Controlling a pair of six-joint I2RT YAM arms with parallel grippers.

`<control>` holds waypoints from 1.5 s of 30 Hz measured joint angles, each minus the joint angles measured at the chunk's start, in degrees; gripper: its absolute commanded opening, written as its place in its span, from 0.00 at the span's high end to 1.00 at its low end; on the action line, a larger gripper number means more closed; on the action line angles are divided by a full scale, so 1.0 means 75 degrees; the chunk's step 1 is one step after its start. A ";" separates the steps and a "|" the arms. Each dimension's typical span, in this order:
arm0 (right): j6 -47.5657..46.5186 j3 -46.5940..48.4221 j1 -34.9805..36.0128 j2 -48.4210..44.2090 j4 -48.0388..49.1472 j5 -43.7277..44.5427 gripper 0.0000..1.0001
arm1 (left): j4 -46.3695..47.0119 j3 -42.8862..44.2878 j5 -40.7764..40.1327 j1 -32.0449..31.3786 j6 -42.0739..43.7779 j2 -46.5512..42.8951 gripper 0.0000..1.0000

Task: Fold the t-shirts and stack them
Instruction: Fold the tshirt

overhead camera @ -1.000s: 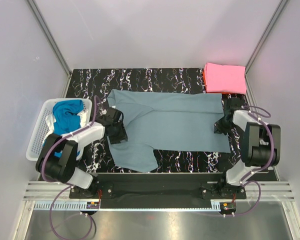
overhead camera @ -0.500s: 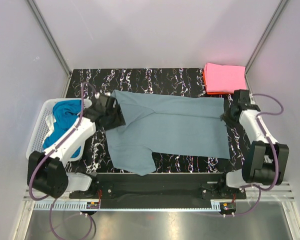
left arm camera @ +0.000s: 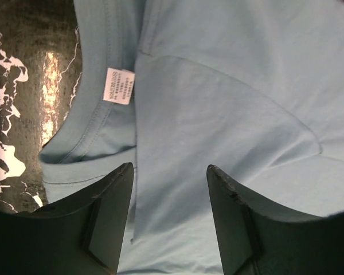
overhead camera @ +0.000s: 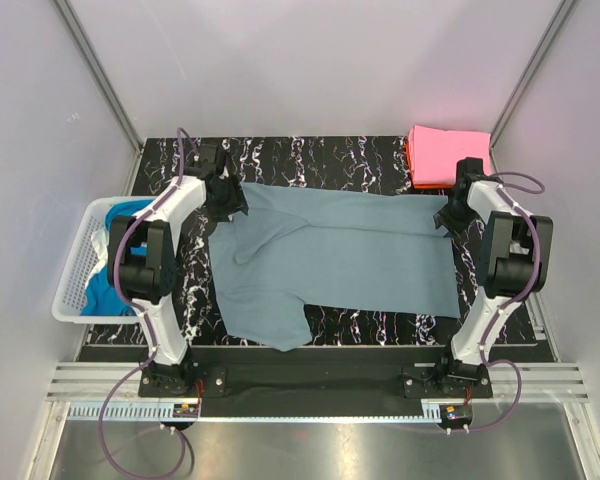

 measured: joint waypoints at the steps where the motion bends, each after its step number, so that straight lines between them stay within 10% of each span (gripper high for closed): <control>1: 0.0023 0.0082 -0.0015 0.0146 0.0006 0.0035 0.59 | -0.0041 -0.0017 0.0000 0.0026 0.0029 0.0052 0.40; 11: 0.0085 0.0323 -0.0134 0.0711 0.0073 0.0280 0.65 | 0.0175 -0.0994 0.0044 0.0041 0.0221 -0.0195 0.38; 19: 0.0108 0.0393 -0.0143 0.0778 0.0195 0.0274 0.92 | 0.0347 -0.1233 0.0128 0.0041 0.0195 -0.0195 0.44; 26: 0.0055 0.0393 -0.0149 0.0778 0.0239 0.0219 0.70 | 0.0519 -0.1495 0.0154 0.0038 0.0192 -0.0227 0.44; 45: -0.0131 0.0799 -0.0160 0.0778 0.0096 0.0137 0.81 | 0.0688 -0.2961 0.0195 -0.0487 0.0277 -0.1274 0.42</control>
